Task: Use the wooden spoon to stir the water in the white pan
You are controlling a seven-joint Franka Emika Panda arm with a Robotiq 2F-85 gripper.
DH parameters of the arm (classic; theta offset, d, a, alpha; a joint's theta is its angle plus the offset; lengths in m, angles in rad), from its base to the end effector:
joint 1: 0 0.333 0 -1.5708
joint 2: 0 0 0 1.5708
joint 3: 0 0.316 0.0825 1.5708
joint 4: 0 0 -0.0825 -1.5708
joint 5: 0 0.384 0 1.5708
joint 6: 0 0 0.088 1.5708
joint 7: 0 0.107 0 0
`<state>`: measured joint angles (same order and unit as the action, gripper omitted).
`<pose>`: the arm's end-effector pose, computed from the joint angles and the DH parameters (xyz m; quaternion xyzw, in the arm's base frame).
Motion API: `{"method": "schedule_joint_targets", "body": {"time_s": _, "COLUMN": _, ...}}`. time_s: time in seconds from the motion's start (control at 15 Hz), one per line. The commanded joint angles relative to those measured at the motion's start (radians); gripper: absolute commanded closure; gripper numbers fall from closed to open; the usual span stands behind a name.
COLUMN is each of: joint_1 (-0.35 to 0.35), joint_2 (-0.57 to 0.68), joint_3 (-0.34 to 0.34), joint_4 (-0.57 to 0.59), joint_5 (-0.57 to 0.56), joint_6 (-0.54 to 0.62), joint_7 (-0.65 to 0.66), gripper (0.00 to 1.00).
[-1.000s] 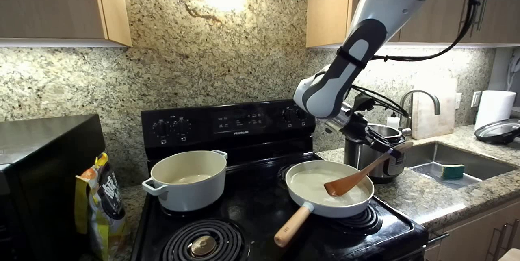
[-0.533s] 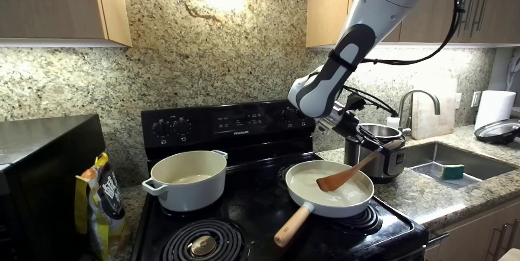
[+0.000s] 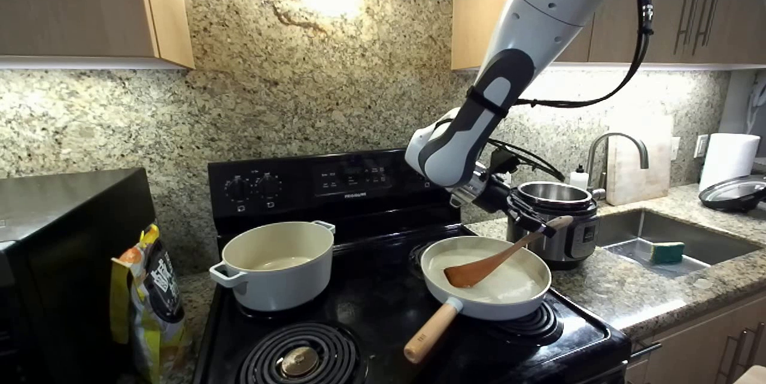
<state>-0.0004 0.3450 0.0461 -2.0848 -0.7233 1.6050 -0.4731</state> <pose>0.5011 -0.0459 0.2445 0.7912 0.3698 -0.4316 0.2255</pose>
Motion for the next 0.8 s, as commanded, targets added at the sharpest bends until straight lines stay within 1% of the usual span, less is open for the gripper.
{"method": "schedule_joint_targets", "body": {"time_s": 0.0, "joint_1": 0.012, "joint_2": -0.031, "joint_3": 0.016, "joint_4": -0.058, "joint_5": -0.044, "joint_6": -0.013, "joint_7": -0.034, "gripper": 0.93}}
{"method": "schedule_joint_targets", "body": {"time_s": 0.4, "joint_1": -0.014, "joint_2": -0.12, "joint_3": 0.009, "joint_4": -0.175, "joint_5": -0.062, "joint_6": 0.017, "joint_7": -0.022, "gripper": 0.93}}
{"method": "schedule_joint_targets", "body": {"time_s": 0.73, "joint_1": -0.036, "joint_2": -0.182, "joint_3": -0.023, "joint_4": -0.221, "joint_5": -0.054, "joint_6": 0.012, "joint_7": -0.029, "gripper": 0.93}}
